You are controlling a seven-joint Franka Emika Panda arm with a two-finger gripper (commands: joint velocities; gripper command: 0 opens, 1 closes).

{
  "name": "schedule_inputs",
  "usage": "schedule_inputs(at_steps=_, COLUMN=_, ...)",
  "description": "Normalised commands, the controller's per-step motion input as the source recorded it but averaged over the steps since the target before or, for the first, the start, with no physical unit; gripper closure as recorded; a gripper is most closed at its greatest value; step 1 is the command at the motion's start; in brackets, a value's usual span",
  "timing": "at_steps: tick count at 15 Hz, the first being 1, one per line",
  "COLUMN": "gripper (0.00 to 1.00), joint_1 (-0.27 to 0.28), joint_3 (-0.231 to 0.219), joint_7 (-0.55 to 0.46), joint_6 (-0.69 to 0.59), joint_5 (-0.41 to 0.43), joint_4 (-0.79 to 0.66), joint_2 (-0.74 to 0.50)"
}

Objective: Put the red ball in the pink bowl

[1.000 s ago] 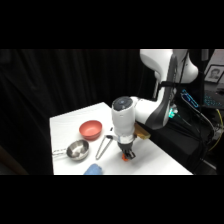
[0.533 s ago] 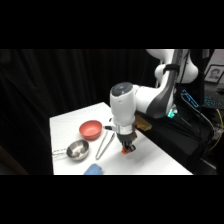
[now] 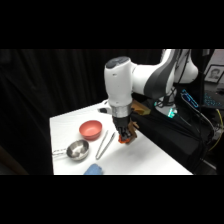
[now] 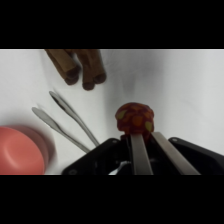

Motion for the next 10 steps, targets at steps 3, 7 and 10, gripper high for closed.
schedule_inputs(at_steps=3, gripper=0.98, joint_1=-0.159, joint_3=-0.044, joint_7=-0.15, joint_6=-0.17, joint_5=-0.026, joint_4=0.08, joint_2=-0.17)
schedule_inputs(at_steps=7, gripper=0.98, joint_1=-0.176, joint_3=-0.082, joint_7=-0.19, joint_6=-0.19, joint_5=-0.022, joint_4=0.22, joint_2=-0.02)
schedule_inputs(at_steps=10, gripper=0.98, joint_1=-0.156, joint_3=-0.08, joint_7=-0.19, joint_6=-0.18, joint_5=-0.022, joint_4=0.27, joint_2=0.04)
